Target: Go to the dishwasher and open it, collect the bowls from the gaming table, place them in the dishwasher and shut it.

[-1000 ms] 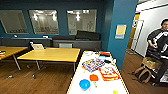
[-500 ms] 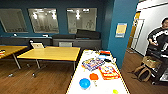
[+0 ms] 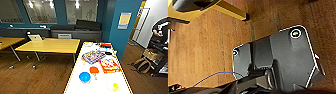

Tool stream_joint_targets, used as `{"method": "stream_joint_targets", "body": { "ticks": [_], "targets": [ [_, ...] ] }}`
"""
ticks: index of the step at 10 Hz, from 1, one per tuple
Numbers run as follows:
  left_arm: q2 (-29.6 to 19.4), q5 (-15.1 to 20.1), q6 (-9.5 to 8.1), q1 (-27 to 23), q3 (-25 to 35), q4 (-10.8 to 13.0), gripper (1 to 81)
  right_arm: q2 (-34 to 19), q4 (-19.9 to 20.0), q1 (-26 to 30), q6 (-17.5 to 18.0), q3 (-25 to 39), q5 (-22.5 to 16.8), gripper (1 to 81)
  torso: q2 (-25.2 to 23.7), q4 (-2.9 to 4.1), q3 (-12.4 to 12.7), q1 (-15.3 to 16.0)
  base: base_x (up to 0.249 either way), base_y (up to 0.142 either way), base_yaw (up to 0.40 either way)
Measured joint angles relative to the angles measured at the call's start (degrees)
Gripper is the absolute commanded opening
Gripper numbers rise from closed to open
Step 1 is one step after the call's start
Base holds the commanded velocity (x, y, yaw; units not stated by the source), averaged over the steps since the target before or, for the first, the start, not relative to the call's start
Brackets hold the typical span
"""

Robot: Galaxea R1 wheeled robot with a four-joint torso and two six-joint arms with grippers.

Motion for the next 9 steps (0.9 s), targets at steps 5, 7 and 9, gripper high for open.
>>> {"method": "stream_joint_targets", "body": {
  "ticks": [5, 7, 9],
  "targets": [
    [0.9, -0.6, 0.04, -0.5, -1.3, 0.0, 81.1, -15.5, 2.8, 10.0, 5.3, 11.4, 0.4, 81.1, 0.0, 0.00, -1.3, 0.0, 0.000, 0.000, 0.000],
    [1.3, -0.6, 0.04, -0.5, -1.4, 0.0, 81.1, -18.8, 3.4, 15.9, 8.1, 13.9, -0.3, 81.1, 0.0, 0.00, -3.6, 0.0, 0.000, 0.000, 0.000],
    [1.6, -0.7, 0.04, -0.8, -1.4, 0.0, 81.1, -20.4, 3.6, 21.1, 10.1, 14.8, -3.2, 81.1, 0.1, 0.00, -5.6, 0.1, 0.000, 0.000, 0.000]
  ]
}}
